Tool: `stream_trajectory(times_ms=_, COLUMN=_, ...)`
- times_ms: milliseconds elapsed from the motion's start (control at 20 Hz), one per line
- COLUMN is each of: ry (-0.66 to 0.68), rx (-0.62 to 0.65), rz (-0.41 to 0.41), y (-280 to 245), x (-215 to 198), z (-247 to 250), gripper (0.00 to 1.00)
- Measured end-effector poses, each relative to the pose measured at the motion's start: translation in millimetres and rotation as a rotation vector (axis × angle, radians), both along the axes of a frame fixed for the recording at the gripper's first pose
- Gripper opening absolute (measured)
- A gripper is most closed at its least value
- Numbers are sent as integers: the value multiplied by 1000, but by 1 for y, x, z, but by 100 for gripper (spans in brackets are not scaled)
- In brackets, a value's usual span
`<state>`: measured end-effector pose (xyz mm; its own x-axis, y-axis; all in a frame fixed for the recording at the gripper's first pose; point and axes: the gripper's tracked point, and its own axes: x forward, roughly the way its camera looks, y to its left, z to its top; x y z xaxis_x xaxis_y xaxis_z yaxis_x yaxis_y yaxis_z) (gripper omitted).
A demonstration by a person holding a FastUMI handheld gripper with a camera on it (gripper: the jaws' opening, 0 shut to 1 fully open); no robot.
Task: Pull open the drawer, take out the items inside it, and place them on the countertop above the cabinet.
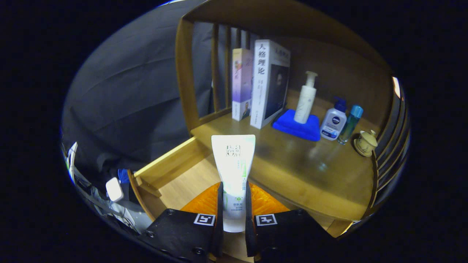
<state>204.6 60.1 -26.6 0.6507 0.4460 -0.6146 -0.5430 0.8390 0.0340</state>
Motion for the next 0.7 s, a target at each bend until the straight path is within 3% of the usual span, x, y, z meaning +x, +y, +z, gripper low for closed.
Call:
stream_trajectory(times_ms=350, ry=-11, rx=104, rz=-253, y=-23, x=59, z=11, gripper=26)
stream_trajectory(times_ms=650, ry=12, rx=111, rz=-387, y=-34, x=100, z=-9, gripper=29)
stream_trajectory(times_ms=700, ry=16, rx=110, rz=-397, y=-35, x=104, z=-10, gripper=34)
